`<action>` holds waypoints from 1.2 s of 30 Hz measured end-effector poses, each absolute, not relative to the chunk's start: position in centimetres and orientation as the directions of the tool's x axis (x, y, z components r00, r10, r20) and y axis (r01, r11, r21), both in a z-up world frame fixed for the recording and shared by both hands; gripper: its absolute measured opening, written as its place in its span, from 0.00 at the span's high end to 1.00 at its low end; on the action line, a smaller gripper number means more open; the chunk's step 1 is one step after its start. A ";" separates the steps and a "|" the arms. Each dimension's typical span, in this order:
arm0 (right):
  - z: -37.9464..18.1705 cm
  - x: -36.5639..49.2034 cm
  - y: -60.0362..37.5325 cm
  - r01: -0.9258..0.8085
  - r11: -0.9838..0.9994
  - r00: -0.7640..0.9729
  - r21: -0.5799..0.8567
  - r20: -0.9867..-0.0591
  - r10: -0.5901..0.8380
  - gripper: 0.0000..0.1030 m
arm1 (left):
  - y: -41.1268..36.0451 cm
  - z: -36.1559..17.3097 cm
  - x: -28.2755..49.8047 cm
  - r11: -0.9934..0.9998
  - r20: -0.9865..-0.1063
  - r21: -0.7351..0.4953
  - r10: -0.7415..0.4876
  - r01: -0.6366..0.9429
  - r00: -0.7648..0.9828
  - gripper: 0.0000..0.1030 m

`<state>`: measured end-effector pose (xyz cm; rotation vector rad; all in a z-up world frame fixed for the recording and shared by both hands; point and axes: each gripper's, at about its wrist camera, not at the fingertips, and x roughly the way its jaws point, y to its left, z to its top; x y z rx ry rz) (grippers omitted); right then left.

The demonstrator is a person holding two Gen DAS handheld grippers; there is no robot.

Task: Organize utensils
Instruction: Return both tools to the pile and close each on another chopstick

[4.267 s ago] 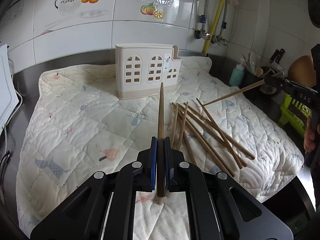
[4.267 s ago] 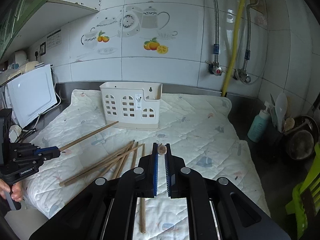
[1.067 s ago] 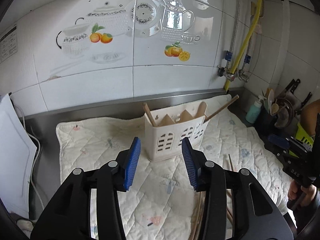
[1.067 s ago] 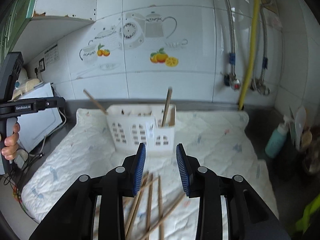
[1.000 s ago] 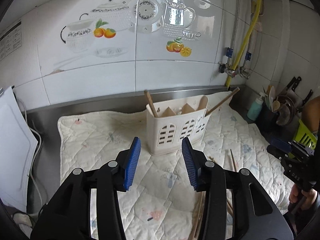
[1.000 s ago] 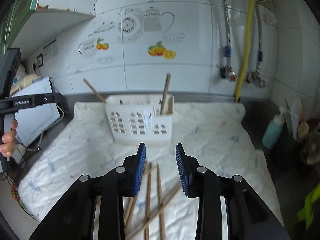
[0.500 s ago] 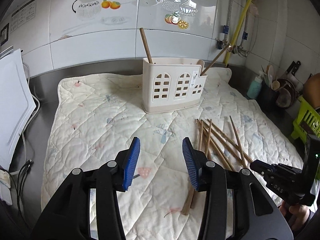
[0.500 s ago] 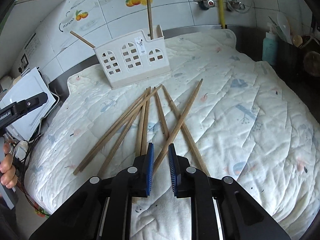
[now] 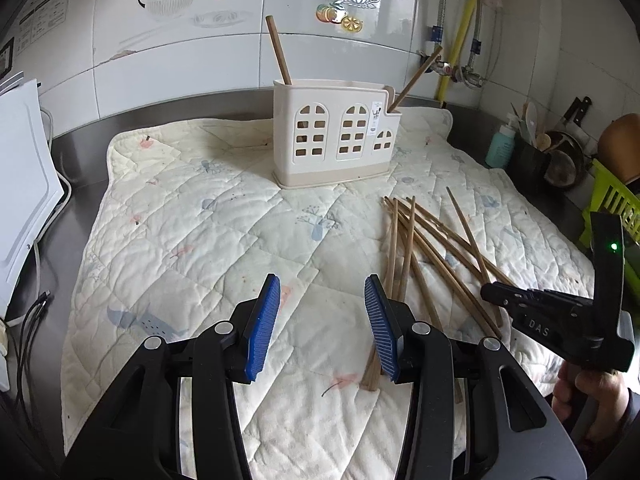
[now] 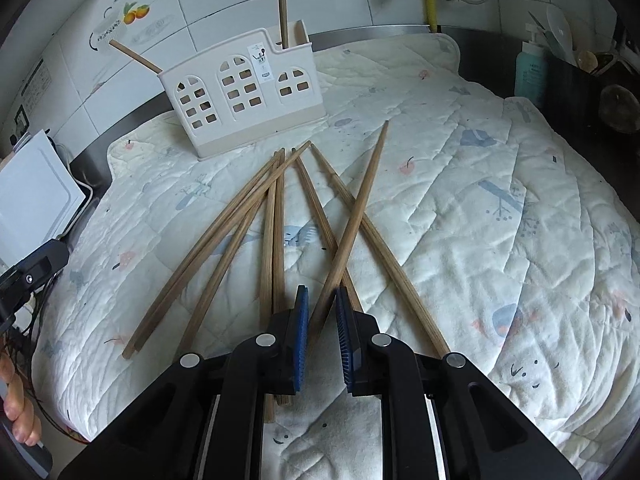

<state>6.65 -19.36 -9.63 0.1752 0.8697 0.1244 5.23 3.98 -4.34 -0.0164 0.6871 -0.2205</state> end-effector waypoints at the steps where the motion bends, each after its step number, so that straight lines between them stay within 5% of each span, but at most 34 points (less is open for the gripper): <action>1: -9.8 6.7 -19.3 -0.032 0.980 0.637 0.198 -0.751 0.172 0.89 | 3.8 -4.7 5.1 0.974 -0.633 -0.089 -0.217 0.209 0.743 0.57; 6: -9.8 6.5 -19.7 -0.022 0.980 0.644 0.197 -0.747 0.165 0.94 | 2.9 -6.4 4.7 0.960 -0.664 -0.090 -0.256 0.265 0.703 0.57; 12: -9.1 5.8 -20.2 -0.045 0.982 0.670 0.182 -0.724 0.165 0.94 | 1.7 -8.0 5.1 0.940 -0.692 -0.132 -0.315 0.316 0.650 0.76; 21: -6.8 4.7 -21.2 -0.090 0.982 0.721 0.165 -0.669 0.179 0.94 | -0.1 -9.6 6.7 0.936 -0.724 -0.114 -0.308 0.333 0.617 0.80; 22: -6.7 4.6 -21.2 -0.095 0.982 0.724 0.165 -0.665 0.182 0.94 | -0.2 -9.7 7.0 0.936 -0.728 -0.115 -0.307 0.332 0.614 0.86; 36: -5.8 4.3 -22.1 -0.111 0.979 0.745 0.168 -0.638 0.194 0.94 | -0.9 -10.7 8.0 0.928 -0.755 -0.137 -0.324 0.347 0.570 0.90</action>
